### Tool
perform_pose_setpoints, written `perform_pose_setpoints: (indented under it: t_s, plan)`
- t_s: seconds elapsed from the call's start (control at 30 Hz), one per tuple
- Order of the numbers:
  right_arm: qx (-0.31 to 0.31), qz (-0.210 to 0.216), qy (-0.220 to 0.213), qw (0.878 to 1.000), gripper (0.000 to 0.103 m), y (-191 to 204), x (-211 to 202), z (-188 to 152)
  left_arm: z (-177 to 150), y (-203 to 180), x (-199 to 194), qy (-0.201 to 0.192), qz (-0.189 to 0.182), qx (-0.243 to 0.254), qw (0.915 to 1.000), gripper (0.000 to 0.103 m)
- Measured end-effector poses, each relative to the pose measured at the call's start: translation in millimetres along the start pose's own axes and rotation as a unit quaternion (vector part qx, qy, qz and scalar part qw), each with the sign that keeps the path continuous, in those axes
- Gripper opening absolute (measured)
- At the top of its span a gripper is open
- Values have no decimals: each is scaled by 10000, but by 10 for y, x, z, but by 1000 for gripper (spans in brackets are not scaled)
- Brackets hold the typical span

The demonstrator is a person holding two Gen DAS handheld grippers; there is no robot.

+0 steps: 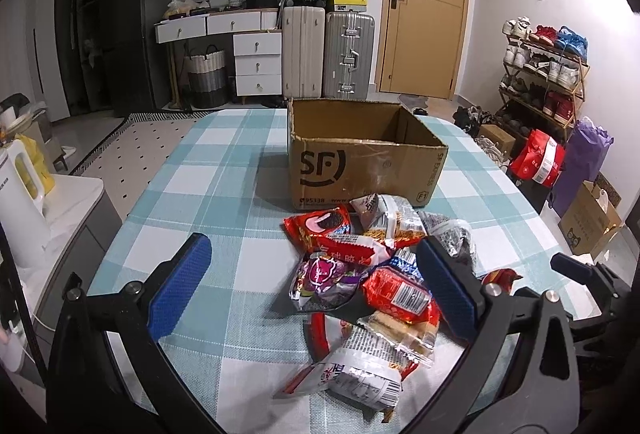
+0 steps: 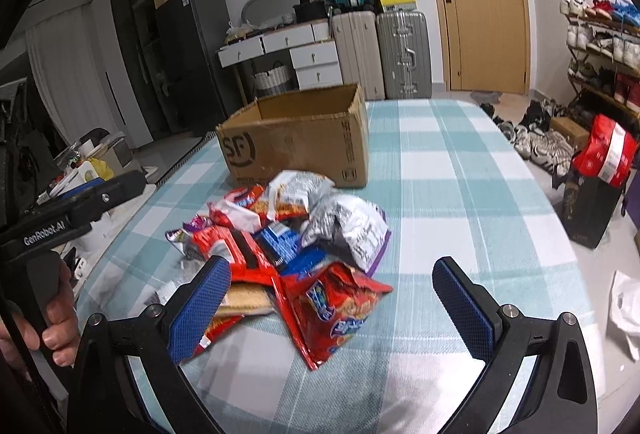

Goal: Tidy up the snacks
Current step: 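Grasp the white printed snack bag with the left gripper while the right gripper grasps the red snack bag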

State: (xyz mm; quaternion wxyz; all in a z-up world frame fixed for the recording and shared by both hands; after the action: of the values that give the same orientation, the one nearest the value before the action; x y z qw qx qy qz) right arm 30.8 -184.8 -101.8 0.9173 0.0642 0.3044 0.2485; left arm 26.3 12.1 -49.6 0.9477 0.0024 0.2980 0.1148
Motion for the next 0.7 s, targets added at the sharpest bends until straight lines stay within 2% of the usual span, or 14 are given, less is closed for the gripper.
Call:
perform_pose_setpoints:
  t_s: [0.37, 0.7]
  plan:
    - [180, 105, 325, 9993, 103, -173, 329, -181, -96, 32, 245, 146, 1, -10, 9999, 102]
    - [317, 227, 497, 9980, 103, -285, 563, -215, -180, 81, 433, 281, 12, -17, 9996, 102]
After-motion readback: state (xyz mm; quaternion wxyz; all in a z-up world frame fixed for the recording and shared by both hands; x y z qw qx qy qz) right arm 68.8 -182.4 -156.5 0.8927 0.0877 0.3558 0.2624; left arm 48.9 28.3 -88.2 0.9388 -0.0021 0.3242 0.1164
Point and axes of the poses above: each gripper's, at about its wrist camera, not at the fingertips, and x roughly the way its jaws point, y to its left, z to its top, the point moved 3 cm from there along x, roughly the way its jaws point, and after that the axes turned 12 degrees about z, right-handed, at the moved point
